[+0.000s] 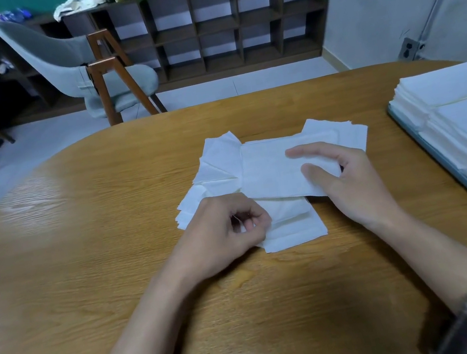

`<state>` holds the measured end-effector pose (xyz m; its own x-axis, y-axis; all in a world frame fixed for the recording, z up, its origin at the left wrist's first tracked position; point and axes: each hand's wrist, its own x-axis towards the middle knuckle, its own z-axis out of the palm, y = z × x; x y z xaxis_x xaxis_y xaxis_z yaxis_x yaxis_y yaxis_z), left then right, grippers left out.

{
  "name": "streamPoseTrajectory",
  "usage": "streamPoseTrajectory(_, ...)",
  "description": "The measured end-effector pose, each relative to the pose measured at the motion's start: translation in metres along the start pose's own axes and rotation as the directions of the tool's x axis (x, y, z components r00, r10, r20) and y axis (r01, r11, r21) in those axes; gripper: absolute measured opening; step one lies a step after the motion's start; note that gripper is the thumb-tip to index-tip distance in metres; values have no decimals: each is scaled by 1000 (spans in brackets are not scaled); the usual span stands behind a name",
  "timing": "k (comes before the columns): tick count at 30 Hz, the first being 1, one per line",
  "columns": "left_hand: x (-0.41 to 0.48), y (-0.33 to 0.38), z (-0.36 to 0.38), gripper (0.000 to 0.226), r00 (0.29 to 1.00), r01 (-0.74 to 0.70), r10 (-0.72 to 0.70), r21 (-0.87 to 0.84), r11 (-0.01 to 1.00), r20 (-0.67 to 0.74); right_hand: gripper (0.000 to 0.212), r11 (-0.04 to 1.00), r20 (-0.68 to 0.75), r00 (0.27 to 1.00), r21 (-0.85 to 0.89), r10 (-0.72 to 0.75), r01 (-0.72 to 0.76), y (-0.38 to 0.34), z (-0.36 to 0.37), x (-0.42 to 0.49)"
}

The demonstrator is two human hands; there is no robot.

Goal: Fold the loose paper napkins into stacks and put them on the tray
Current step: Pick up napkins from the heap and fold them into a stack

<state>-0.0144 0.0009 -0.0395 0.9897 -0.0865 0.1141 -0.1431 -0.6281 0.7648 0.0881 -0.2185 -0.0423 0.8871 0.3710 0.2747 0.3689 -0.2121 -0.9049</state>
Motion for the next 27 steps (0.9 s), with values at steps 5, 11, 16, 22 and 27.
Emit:
streamPoseTrajectory(5,2,-5,-3,11,998,16,-17,10,1000,55,36,1000,4,1000,-1,9,-9,0,1,0)
streamPoseTrajectory(11,2,-4,-1,9,999,-17,14,65,998,49,35,1000,15,1000,-14,7,-7,0,1,0)
streamPoseTrajectory(16,0,3,-1,14,999,-32,34,44,998,-29,35,1000,-2,1000,-9,-17,17,-2,1,-1)
streamPoseTrajectory(22,1,10,-5,14,984,-50,24,-139,989,-178,32,999,-81,996,8,-48,49,-1,-3,0)
streamPoseTrajectory(27,1,15,-8,14,957,-54,-37,-304,951,-286,33,992,-28,993,-61,-112,110,0,-5,-1)
